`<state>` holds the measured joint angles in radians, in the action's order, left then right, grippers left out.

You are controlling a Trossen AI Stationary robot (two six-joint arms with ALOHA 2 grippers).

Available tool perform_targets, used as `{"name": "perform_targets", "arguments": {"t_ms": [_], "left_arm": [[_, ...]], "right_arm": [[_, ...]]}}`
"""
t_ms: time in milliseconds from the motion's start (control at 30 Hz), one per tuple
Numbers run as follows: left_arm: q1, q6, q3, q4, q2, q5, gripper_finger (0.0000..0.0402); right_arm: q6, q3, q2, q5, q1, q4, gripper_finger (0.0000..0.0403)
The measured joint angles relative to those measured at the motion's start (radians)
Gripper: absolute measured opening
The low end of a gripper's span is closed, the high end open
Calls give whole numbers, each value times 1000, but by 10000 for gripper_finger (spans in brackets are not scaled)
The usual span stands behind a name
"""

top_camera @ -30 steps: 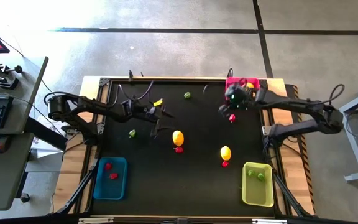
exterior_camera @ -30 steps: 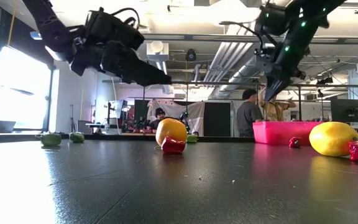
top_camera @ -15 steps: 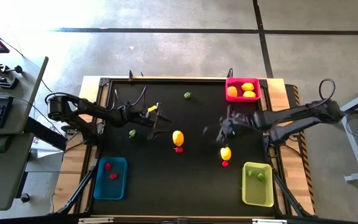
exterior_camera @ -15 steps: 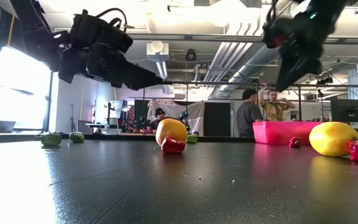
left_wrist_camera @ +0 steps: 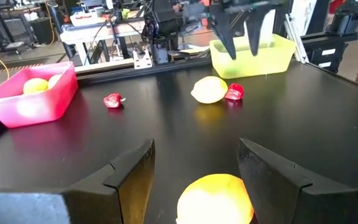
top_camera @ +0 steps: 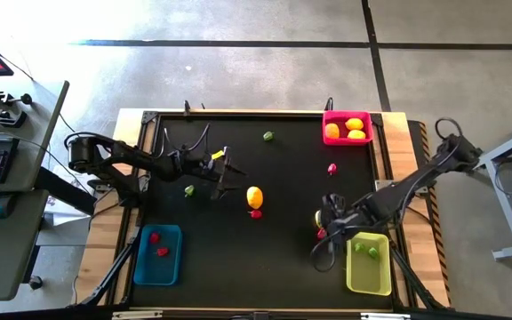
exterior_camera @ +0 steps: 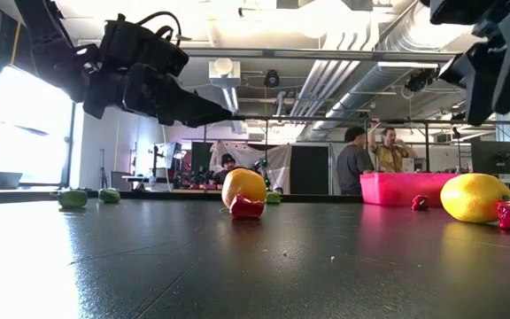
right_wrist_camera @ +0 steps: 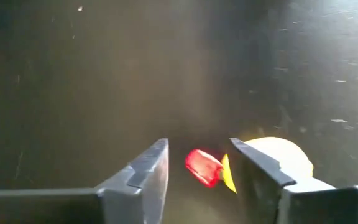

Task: Sort produce into baskets
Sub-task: Put the red chilli pepper into the blue bin

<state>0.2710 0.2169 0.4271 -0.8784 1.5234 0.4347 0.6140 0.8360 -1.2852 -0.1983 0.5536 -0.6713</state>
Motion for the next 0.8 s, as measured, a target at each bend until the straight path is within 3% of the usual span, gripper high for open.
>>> {"name": "perform_targets", "arguments": {"t_ms": [167,467,800], "left_arm": [[0,21,0,0,0,0,213],[0,21,0,3,1,-4,213],[0,22,0,12,1,-3,213]], "right_arm": [[-106,52,-130,54,5,-37,178],[-411,294,-391,24,5,-328,167],[-620,374,-536,94,5,-358,152]]}}
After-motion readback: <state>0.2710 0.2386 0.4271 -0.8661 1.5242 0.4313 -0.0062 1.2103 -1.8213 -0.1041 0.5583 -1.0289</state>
